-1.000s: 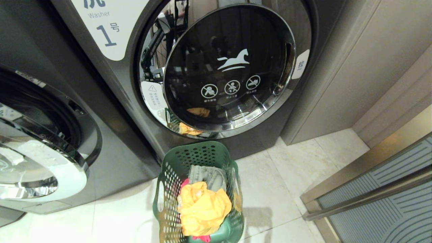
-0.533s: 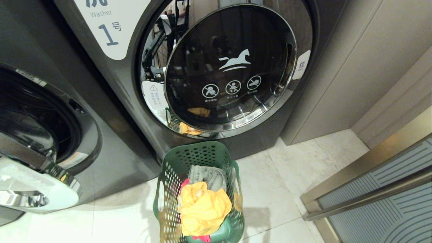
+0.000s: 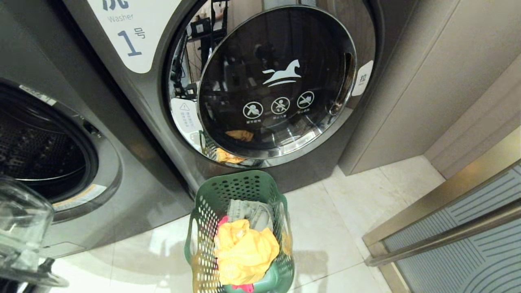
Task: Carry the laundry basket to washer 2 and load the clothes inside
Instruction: Open the lid of the washing machine
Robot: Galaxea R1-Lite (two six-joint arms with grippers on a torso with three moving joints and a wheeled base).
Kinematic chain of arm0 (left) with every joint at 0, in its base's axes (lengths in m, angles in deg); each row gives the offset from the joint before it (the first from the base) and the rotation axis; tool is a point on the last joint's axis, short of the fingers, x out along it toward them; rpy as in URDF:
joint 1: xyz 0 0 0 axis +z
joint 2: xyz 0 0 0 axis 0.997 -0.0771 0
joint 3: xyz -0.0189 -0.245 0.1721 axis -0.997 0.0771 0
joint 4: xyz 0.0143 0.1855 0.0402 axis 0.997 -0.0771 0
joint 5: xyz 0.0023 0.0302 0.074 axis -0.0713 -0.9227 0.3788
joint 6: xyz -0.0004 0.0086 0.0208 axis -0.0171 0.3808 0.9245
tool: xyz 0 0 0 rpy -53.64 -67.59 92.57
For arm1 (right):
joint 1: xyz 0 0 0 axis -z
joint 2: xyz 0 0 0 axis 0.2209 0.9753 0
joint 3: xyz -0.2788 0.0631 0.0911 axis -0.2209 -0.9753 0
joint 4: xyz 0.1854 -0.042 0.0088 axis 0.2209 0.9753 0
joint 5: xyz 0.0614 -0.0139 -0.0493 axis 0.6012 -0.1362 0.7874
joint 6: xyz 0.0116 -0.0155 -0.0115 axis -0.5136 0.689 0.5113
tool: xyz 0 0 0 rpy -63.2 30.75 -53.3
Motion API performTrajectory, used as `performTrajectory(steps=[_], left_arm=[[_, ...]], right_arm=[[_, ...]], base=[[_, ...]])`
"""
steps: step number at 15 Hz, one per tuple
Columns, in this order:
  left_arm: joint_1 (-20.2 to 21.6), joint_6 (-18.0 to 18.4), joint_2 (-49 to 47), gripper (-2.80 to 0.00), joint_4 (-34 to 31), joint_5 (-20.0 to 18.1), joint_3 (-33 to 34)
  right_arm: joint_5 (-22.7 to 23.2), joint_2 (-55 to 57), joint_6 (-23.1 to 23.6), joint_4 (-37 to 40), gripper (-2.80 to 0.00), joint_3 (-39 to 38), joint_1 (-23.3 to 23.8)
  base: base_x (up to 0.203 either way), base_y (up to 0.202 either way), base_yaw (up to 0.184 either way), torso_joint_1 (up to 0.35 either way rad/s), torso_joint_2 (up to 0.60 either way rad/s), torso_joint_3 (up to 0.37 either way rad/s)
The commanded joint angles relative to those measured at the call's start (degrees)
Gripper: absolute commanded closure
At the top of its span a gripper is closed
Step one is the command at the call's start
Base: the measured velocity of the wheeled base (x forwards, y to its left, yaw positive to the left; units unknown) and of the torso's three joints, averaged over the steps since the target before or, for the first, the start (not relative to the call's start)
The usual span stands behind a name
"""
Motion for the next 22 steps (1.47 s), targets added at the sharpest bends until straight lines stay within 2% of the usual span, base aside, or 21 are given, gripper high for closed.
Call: performTrajectory(steps=[1, 3, 5, 7, 10, 13, 14, 17, 22], left_arm=[[-4.4, 0.6, -2.0, 0.00, -3.8, 5.0, -1.8], [-2.8, 1.4, -2.0, 0.00, -7.6, 7.2, -3.9], [2.7, 3.7, -2.8, 0.00, -9.5, 12.2, -4.6], [8.4, 4.8, -6.1, 0.00, -9.7, 13.3, -5.0], [19.3, 6.0, -12.9, 0.00, -9.2, 13.3, -6.2], [32.0, 10.3, -19.7, 0.00, -6.2, 11.2, -6.6], [35.0, 11.2, -22.4, 0.00, -4.5, 10.5, -7.1], [43.4, 11.9, -28.4, 0.00, 0.6, 9.8, -8.5], [51.6, 11.8, -41.5, 0.00, 6.2, 9.8, -13.9]], right_arm=[[0.0, 0.0, 0.0, 0.0, 0.00, 0.0, 0.0], [0.0, 0.0, 0.0, 0.0, 0.00, 0.0, 0.0], [0.0, 0.0, 0.0, 0.0, 0.00, 0.0, 0.0], [0.0, 0.0, 0.0, 0.0, 0.00, 0.0, 0.0], [0.0, 0.0, 0.0, 0.0, 0.00, 0.0, 0.0], [0.0, 0.0, 0.0, 0.0, 0.00, 0.0, 0.0], [0.0, 0.0, 0.0, 0.0, 0.00, 0.0, 0.0], [0.0, 0.0, 0.0, 0.0, 0.00, 0.0, 0.0], [0.0, 0.0, 0.0, 0.0, 0.00, 0.0, 0.0]], base=[[0.000, 0.000, 0.000, 0.000, 0.00, 0.000], [0.000, 0.000, 0.000, 0.000, 0.00, 0.000], [0.000, 0.000, 0.000, 0.000, 0.00, 0.000], [0.000, 0.000, 0.000, 0.000, 0.00, 0.000], [0.000, 0.000, 0.000, 0.000, 0.00, 0.000], [0.000, 0.000, 0.000, 0.000, 0.00, 0.000], [0.000, 0.000, 0.000, 0.000, 0.00, 0.000], [0.000, 0.000, 0.000, 0.000, 0.00, 0.000], [0.000, 0.000, 0.000, 0.000, 0.00, 0.000]])
